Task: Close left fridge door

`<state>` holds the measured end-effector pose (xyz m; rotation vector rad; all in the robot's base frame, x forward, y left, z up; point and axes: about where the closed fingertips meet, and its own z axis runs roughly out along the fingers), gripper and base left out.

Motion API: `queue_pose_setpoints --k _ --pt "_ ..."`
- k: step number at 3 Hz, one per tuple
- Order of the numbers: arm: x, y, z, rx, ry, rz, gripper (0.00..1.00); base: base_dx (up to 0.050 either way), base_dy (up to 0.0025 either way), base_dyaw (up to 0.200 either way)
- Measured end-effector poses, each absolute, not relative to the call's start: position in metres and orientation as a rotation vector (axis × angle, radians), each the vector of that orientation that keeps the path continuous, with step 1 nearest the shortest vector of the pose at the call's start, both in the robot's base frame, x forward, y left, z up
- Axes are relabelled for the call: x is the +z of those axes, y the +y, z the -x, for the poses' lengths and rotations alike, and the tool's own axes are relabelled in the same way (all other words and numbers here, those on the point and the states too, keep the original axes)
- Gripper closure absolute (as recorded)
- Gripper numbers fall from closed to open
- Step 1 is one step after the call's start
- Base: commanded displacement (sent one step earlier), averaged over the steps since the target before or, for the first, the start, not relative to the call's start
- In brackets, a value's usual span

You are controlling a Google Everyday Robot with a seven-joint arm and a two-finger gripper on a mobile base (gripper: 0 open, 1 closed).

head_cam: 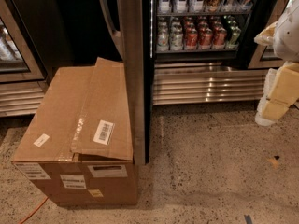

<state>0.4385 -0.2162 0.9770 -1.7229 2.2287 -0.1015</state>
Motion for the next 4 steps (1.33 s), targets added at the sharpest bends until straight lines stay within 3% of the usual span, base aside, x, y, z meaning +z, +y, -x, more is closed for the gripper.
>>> queue_pose_setpoints --k 2,4 --pt "0.974 -0.227 -0.451 -0.174 2.239 1.759 0.0 0.0 0.0 0.0" --pt "0.971 -0.246 -0.491 -0.473 2.226 1.907 0.0 0.0 0.0 0.0"
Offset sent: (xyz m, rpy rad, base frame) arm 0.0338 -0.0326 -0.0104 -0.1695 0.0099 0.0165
